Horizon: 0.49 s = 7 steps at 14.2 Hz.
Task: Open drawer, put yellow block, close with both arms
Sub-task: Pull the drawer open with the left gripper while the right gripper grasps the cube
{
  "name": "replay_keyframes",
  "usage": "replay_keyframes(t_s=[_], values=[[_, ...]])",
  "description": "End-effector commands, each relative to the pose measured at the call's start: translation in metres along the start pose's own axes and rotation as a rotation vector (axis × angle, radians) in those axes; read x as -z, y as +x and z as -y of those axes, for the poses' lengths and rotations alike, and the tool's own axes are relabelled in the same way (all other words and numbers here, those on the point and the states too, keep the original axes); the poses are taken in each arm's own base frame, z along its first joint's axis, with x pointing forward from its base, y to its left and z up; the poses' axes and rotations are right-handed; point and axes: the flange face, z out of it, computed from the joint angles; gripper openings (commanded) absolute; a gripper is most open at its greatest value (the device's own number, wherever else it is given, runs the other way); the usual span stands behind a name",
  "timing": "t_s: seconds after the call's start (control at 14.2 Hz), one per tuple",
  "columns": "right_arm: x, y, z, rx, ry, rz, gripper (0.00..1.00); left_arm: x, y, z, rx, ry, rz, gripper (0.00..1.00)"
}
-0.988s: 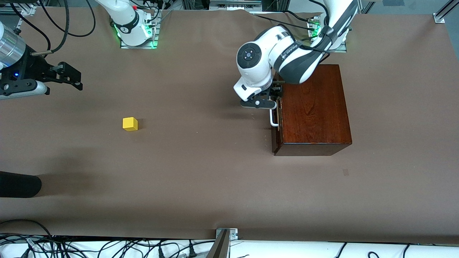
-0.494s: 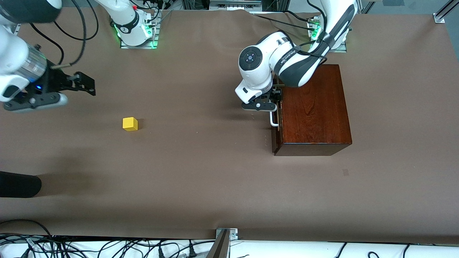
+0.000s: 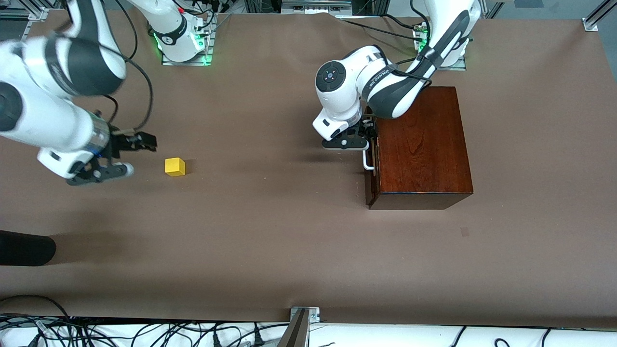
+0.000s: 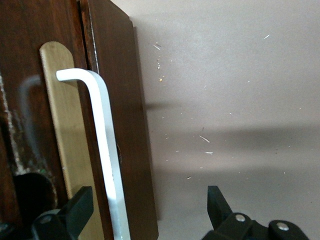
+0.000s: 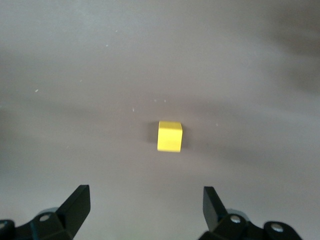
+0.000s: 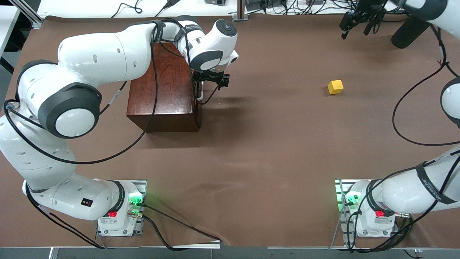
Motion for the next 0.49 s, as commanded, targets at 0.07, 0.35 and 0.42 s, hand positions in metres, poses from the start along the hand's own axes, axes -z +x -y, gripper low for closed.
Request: replay_keyframes(t_s=[0.07, 0.35, 0.42], values=[[-0.064, -0.005, -0.006, -0.005, -0.001, -0.040, 1.00, -0.019, 0.001, -0.008, 0.004, 0.009, 0.000, 1.00], [-0.127, -0.005, -0.012, -0.019, -0.002, -0.086, 1.00, -0.021, -0.001, -0.009, 0.001, 0.014, 0.003, 1.00], [-0.140, -0.006, -0.015, -0.024, -0.004, -0.097, 1.00, -0.021, -0.001, -0.011, -0.001, 0.011, 0.002, 1.00]])
